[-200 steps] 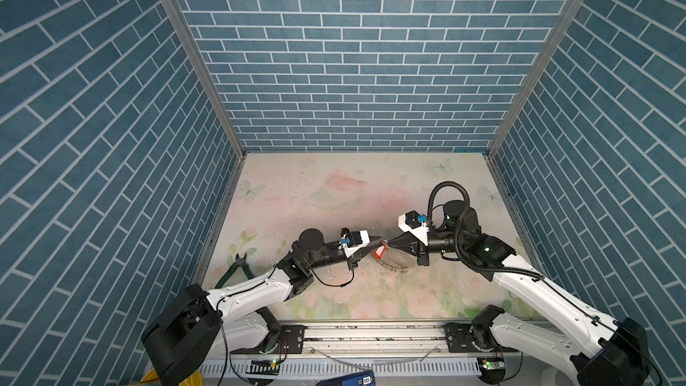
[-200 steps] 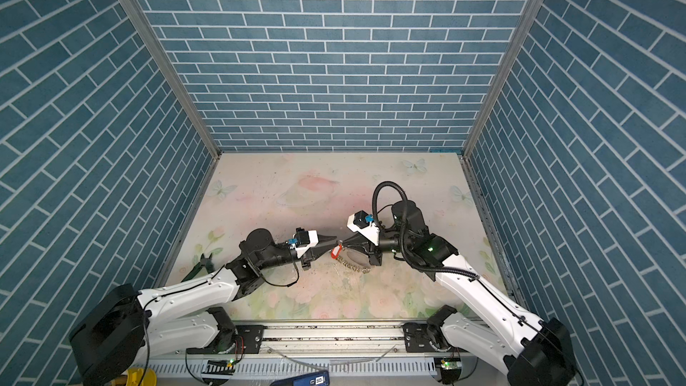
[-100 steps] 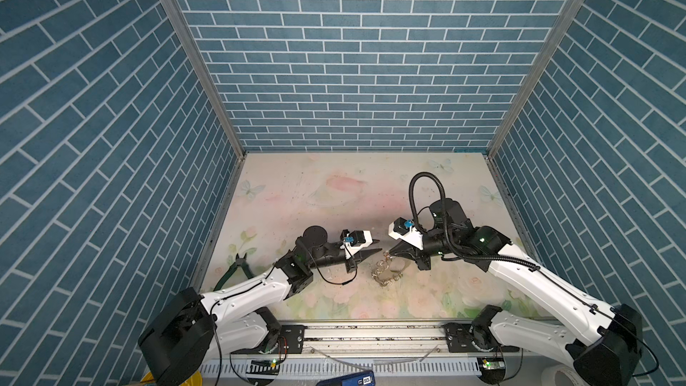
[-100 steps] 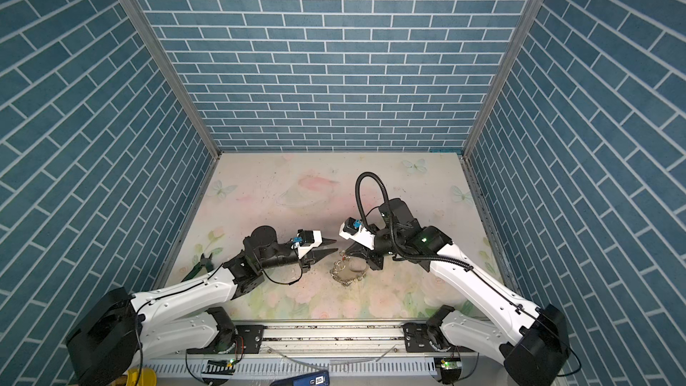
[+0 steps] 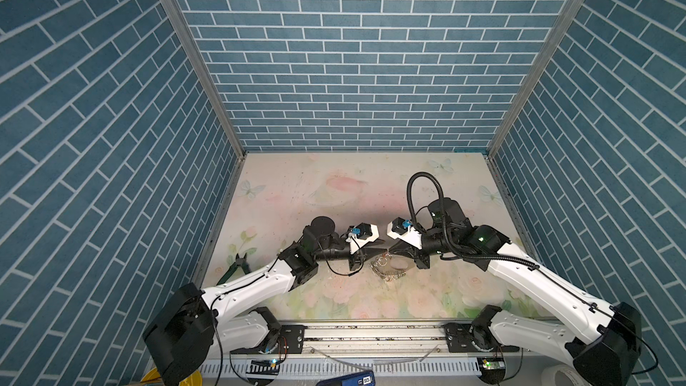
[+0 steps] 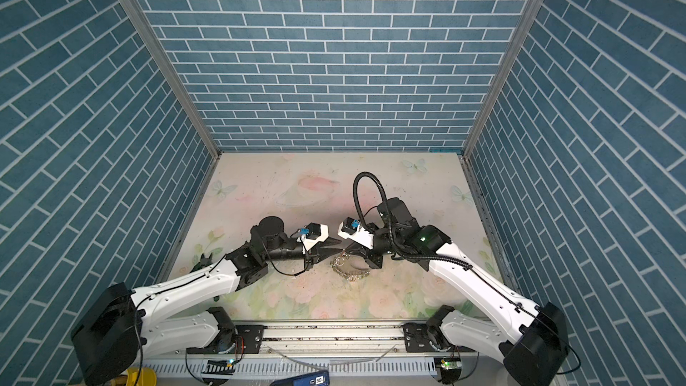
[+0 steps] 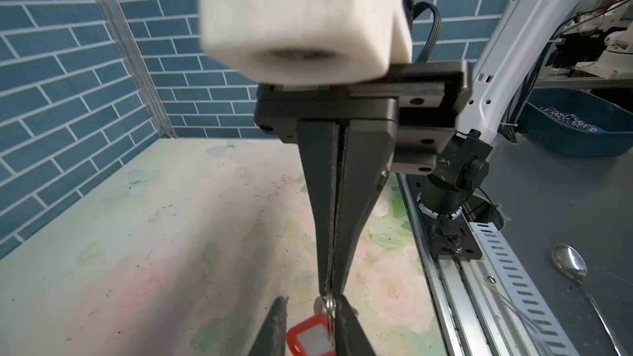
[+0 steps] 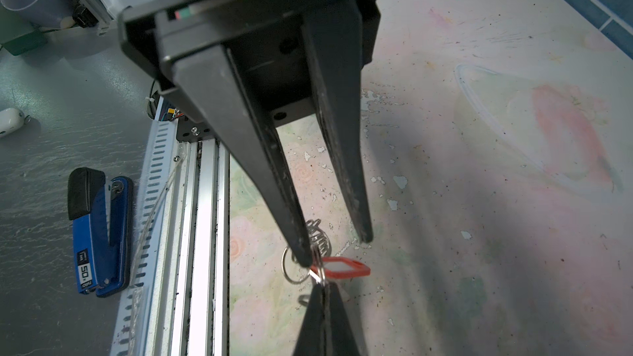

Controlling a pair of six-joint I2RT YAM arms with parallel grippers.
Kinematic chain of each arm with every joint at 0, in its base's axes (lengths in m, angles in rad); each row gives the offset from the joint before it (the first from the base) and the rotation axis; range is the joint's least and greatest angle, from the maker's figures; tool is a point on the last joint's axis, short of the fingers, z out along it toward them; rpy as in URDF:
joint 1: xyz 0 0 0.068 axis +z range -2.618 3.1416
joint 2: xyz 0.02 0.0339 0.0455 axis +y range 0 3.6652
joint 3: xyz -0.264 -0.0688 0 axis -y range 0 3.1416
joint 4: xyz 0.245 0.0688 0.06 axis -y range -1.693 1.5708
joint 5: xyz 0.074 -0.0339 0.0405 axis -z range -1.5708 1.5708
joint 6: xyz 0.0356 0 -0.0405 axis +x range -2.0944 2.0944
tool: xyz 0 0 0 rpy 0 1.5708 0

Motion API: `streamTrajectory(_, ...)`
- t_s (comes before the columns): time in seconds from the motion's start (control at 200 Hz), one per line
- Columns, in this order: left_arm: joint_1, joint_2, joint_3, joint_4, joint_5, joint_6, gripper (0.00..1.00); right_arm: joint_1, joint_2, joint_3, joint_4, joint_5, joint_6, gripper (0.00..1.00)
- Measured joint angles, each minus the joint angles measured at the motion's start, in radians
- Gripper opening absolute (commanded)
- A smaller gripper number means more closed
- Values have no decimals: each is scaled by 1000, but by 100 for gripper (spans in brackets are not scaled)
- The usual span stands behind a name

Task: Attach keys to a key ring
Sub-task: Insert the key into the keyring.

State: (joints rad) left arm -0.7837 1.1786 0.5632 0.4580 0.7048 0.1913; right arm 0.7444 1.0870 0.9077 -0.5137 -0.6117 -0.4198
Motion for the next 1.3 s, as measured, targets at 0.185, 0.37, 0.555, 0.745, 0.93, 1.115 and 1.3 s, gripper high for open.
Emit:
streamTrajectory(0.185, 0, 25, 10, -46, 42, -4, 14, 1, 2, 0, 7, 7, 0, 0)
streamTrajectory(0.37, 4, 41, 31, -63, 53, -11, 3, 2, 4, 0, 12, 6, -1, 0)
streamTrajectory(0.555, 6, 41, 29, -49, 48, -42, 0, 0, 6, -1, 25, 11, 0, 0)
streamTrajectory(0.745, 6, 45, -7, 66, 37, -90, 0, -40, -43, -60, 120, -29, 33, 12)
streamTrajectory(0.93, 7, 55, -57, 187, 37, -133, 0, -53, -75, -130, 243, -83, 96, 16)
streamTrajectory(1.115, 11, 82, -89, 296, 39, -178, 0, -54, -82, -182, 325, -104, 137, 17)
streamTrajectory(1.3, 29, 95, -116, 405, 46, -226, 0, -54, -124, -240, 388, -100, 166, 19)
